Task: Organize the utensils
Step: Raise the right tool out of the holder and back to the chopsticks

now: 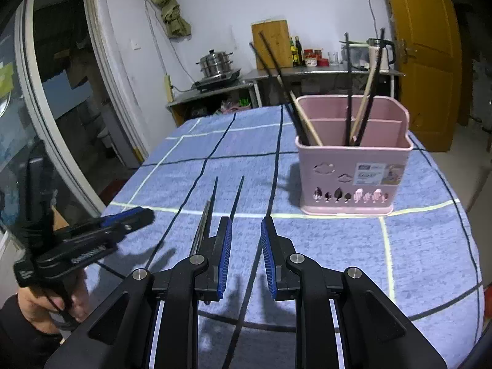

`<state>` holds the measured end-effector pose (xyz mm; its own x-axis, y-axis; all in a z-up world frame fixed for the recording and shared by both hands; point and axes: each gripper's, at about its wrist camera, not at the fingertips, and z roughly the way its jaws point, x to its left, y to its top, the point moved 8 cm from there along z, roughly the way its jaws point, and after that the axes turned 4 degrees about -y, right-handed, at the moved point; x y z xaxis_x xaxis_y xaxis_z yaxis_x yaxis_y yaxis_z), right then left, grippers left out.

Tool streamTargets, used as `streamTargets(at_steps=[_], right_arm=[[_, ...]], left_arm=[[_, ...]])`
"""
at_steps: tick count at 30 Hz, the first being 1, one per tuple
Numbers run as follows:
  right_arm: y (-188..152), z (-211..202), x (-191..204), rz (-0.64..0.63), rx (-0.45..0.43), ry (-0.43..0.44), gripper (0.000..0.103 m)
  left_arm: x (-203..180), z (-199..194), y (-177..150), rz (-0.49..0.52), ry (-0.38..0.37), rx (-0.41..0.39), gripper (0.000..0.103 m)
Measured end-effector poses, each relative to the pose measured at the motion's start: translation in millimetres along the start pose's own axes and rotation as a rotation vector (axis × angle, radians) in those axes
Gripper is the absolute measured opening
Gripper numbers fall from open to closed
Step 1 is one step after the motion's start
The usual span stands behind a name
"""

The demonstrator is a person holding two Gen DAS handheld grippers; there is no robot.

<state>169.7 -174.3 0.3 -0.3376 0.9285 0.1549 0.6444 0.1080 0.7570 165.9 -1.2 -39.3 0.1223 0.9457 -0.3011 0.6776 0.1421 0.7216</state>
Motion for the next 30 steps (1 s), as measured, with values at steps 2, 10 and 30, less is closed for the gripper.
streamTargets(at_steps=[2,10,30], right_arm=[[-4,9,2,-0.004,0.018,0.007,0.020],[-13,31,1,-0.007,0.065,0.020,0.020],[-17,51,-3,0.007,0.096,0.039,0.020]], left_arm=[[3,12,-5,-0.009,0.003,0.025,0.024],[15,55,-15,-0.049,0.031,0.096,0.025],[23,83,-19,0.027,0.159,0.141,0.014]])
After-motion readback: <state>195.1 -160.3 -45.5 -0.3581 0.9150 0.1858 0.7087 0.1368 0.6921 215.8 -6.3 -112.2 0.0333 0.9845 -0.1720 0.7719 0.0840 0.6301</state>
